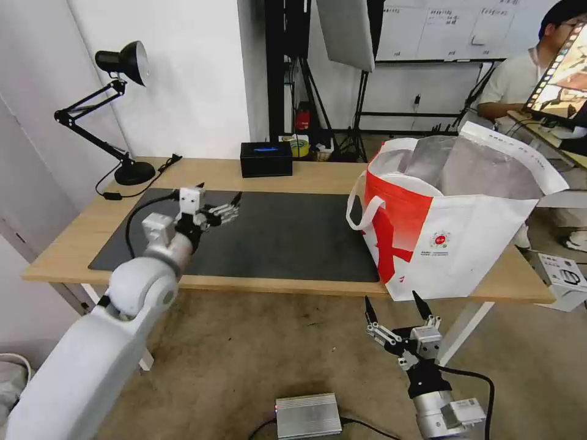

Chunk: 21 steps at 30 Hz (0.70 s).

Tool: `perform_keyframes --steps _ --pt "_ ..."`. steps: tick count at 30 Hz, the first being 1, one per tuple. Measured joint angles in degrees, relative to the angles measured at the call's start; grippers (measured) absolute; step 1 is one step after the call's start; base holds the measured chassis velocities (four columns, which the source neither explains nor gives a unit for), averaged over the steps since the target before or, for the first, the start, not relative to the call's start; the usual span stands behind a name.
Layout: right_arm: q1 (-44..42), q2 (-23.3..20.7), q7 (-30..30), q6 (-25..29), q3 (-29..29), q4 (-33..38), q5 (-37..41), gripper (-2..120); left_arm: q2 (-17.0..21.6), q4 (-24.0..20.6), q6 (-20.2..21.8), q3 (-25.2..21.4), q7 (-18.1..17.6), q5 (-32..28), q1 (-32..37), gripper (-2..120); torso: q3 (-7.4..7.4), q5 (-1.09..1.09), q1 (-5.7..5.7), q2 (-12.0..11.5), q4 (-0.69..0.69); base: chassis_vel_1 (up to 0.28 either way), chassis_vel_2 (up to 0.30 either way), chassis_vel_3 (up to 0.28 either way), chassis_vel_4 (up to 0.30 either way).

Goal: Pick up the trash from the table and place it into the takeout bag.

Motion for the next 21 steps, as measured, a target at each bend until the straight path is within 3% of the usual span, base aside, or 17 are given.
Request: perform_keyframes --steps 5,9,21 --pt "0.00 0.00 0.00 0.00 0.00 0.00 0.00 100 -2.35 -2.81 -0.10 -4.70 1.26 1.35 5.52 100 0.00 0.01 0.00 0.00 -0.01 0.000 0.000 0.000 0.000" --pt "0.00 0.00 0.00 0.00 0.00 0.00 0.00 100 -7.15 -5.67 -0.91 -8.47 3.67 4.90 12.00 100 0.00 0.01 0.00 0.00 -0.01 0.000 0.000 0.000 0.000" --pt "0.01 0.00 0.00 0.00 0.00 0.00 0.00 100 -14.04 -7.69 -8.11 -10.20 7.39 12.81 22.70 100 0.01 0.01 0.00 -0.01 -0.01 0.000 0.000 0.000 0.000"
